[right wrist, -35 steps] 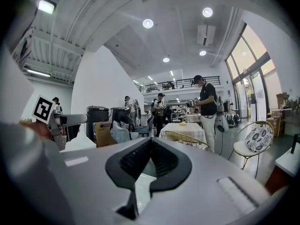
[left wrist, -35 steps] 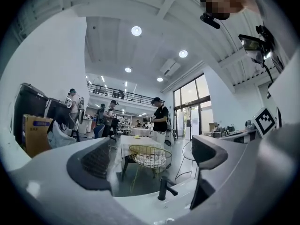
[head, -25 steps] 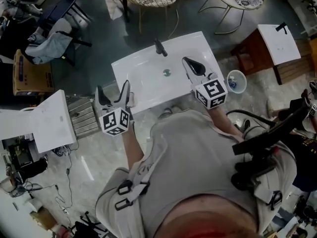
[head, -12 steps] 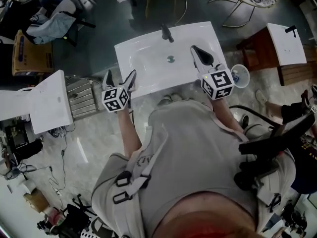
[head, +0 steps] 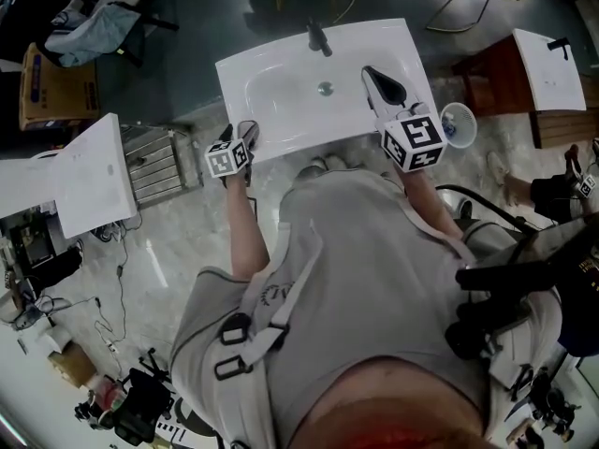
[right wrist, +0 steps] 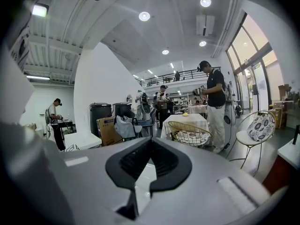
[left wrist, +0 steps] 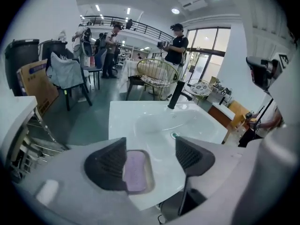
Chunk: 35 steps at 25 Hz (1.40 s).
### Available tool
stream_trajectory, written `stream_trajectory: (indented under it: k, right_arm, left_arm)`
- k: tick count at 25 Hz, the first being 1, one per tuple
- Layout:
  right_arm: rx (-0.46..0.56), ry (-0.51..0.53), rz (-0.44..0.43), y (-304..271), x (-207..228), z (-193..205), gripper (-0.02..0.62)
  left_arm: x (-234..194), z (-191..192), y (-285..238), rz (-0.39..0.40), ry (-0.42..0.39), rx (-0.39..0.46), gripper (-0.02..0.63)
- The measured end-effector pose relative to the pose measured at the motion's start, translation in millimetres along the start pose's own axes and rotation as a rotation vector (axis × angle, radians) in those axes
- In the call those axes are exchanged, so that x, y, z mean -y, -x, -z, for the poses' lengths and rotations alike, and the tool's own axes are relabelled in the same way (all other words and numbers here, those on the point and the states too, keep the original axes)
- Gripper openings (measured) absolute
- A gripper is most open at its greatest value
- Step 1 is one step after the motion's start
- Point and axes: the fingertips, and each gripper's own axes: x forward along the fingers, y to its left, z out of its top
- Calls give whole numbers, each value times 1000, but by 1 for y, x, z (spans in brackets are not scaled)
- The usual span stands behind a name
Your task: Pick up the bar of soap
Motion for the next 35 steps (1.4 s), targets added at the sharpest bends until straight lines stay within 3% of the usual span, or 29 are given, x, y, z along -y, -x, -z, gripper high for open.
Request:
stream_trajectory:
  k: [1, 8, 16, 18, 22, 27, 30, 33, 35]
  right_arm:
    - [-1, -1, 1, 0, 0, 1, 2]
    - [-5, -4, 17, 3, -1, 3, 3]
    - [-2, -3, 43, 6, -1, 6, 3]
    - [0, -4, 47, 6, 0, 5, 3]
    - [-1, -10, 55, 11, 9, 6, 3]
    - [8, -14, 61, 13, 9, 1, 2]
    - [24, -7, 74, 21, 17, -6, 3]
    - [14, -14, 97, 25, 24, -1, 2]
    - [4, -20, 102, 25, 24, 3, 2]
  left_arm:
    - [-4, 5, -2, -10, -3, -17, 288]
    - [-20, 51, -34, -14, 23, -186, 288]
    - [-38, 77, -64, -61, 30, -307, 274]
    - [-39, 81, -68, -73, 31, -314, 241]
    - [-35, 81, -77, -102, 16, -319, 244]
    - [-45, 83, -79, -257, -191, -353, 252]
    - [-43, 75, -84, -263, -143, -295, 245]
    - [-37, 81, -85, -187, -16, -302, 244]
    - [-43, 73, -86, -171, -17, -254, 241]
